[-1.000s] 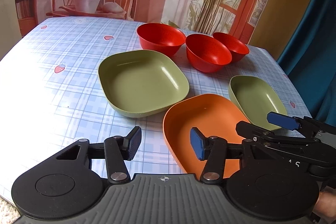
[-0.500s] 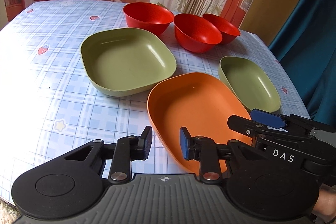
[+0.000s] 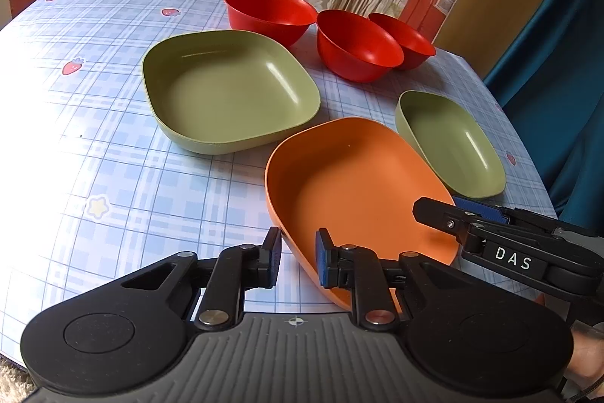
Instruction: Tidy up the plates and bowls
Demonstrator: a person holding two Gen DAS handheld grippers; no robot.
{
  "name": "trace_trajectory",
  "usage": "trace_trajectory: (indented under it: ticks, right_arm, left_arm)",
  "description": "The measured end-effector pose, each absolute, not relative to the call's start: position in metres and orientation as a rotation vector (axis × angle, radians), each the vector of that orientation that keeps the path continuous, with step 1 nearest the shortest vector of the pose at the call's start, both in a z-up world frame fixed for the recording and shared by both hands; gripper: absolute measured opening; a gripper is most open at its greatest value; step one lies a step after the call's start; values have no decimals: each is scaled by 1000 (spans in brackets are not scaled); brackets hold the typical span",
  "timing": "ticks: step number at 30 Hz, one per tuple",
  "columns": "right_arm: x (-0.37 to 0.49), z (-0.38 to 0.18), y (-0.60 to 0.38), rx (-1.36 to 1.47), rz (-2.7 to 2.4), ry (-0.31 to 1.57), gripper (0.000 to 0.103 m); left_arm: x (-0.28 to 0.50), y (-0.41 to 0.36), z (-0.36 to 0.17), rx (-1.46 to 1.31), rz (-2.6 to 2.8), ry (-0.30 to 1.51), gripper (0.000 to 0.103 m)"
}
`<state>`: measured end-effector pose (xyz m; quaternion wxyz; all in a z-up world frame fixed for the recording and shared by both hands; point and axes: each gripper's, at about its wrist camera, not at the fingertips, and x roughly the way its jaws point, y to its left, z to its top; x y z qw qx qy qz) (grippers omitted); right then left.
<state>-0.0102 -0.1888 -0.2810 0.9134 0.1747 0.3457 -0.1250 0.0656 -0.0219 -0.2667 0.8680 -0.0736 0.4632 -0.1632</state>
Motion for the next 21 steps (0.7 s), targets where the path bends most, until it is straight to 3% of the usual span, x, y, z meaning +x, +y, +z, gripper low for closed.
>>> trace_trajectory:
  ticks: [9, 21]
  right_arm:
    - [-9, -280, -183, 342, -245, 724, 31]
    - [-10, -267, -174, 317, -226, 701, 29]
  left_arm:
    - [65, -21, -265, -148, -318, 960, 20]
    - [63, -17, -252, -122, -294, 915, 21]
